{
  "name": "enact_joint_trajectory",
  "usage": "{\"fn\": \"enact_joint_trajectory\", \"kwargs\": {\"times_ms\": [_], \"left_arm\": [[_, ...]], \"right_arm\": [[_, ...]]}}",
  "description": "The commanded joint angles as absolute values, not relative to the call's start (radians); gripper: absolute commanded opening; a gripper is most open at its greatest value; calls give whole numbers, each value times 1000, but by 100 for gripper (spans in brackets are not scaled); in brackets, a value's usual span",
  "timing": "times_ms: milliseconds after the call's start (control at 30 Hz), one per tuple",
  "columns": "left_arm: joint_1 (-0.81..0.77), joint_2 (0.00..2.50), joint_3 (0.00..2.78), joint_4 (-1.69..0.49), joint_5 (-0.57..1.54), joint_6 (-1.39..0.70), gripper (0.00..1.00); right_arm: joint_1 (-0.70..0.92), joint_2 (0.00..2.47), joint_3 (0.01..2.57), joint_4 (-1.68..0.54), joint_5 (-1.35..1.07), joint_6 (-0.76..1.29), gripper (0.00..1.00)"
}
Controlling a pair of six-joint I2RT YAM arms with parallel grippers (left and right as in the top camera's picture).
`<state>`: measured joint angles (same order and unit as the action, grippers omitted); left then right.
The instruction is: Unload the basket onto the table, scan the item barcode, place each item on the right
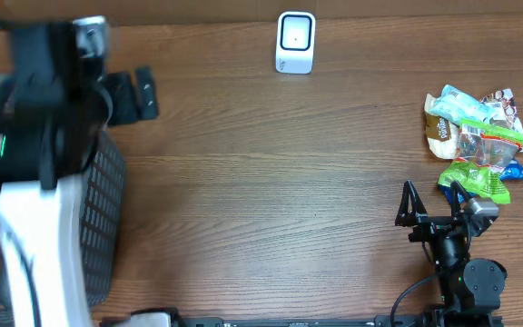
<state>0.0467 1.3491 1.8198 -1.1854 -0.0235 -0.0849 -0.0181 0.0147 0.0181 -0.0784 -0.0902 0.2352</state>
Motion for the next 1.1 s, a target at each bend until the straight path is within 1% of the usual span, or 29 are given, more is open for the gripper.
{"fn": "enact_joint_trajectory", "kwargs": {"times_ms": [0, 200, 367, 567, 733, 833, 967, 1067], "left_arm": [[49, 1159, 1551, -1019, -33, -16, 100], [72, 828, 1013, -604, -33, 12, 100], [93, 593, 640, -344, -33, 13, 100], [94, 336, 313, -105, -33, 51, 99], [94, 155, 158, -28, -25, 74, 100], [120, 41, 82, -29, 51, 131, 100], [144, 4, 41, -30, 136, 192, 99], [144, 3, 7, -72, 115, 200, 100]], "right_arm": [[-19, 3, 8, -73, -95, 236, 100], [-19, 3, 8, -73, -95, 236, 100], [-19, 3, 8, -73, -95, 236, 100], [-19, 3, 8, -73, -95, 236, 100], [-19, 3, 8, -73, -95, 236, 100], [-19, 3, 8, -73, -95, 236, 100], [-19, 3, 8, -73, -95, 236, 100], [-19, 3, 8, -73, -95, 236, 100]]}}
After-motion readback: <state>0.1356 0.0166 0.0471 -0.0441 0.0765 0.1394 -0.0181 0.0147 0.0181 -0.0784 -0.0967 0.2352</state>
